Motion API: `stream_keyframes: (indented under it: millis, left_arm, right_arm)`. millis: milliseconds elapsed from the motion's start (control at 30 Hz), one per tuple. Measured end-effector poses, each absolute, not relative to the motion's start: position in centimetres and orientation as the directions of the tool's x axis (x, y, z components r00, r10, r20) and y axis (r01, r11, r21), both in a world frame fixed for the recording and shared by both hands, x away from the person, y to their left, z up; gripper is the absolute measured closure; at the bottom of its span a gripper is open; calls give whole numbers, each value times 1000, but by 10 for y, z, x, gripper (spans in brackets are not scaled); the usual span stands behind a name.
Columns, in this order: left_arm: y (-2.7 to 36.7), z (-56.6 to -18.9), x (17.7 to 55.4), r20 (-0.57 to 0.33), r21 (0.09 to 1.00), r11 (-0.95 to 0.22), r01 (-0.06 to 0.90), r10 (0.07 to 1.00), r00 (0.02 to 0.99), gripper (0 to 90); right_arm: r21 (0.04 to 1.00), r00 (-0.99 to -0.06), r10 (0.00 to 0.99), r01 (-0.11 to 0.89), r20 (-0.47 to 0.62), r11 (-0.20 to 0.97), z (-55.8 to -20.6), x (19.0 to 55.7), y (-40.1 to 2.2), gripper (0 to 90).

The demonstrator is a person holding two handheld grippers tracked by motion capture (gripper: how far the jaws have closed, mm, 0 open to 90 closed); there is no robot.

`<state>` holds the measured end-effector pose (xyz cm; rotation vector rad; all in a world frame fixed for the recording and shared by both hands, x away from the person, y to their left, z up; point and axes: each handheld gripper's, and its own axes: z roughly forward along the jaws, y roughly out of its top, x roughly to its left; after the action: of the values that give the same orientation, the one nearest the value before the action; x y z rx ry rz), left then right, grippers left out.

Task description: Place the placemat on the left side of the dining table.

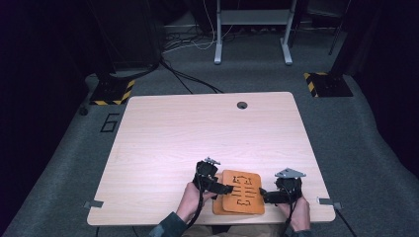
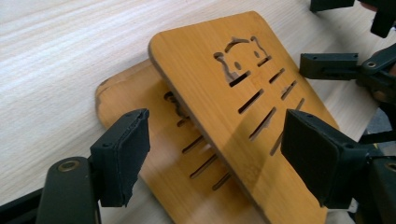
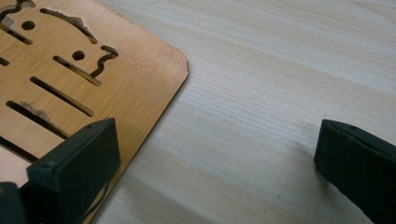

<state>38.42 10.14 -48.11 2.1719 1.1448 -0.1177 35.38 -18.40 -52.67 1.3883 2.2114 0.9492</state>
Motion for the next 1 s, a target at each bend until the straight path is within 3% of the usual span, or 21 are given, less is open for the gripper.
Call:
stream_keyframes:
  millis: [333,1000]
  left_arm:
    - [91,-477,384,-376,494,-393,776,708,598,377]
    - [91,-463,393,-428,462,-356,813,713,555,532]
  right_arm:
    - [704,-451,891,648,46,291,-527,354,-184,0]
    - [707,-444,895,649,52,281,-527,353,-184,0]
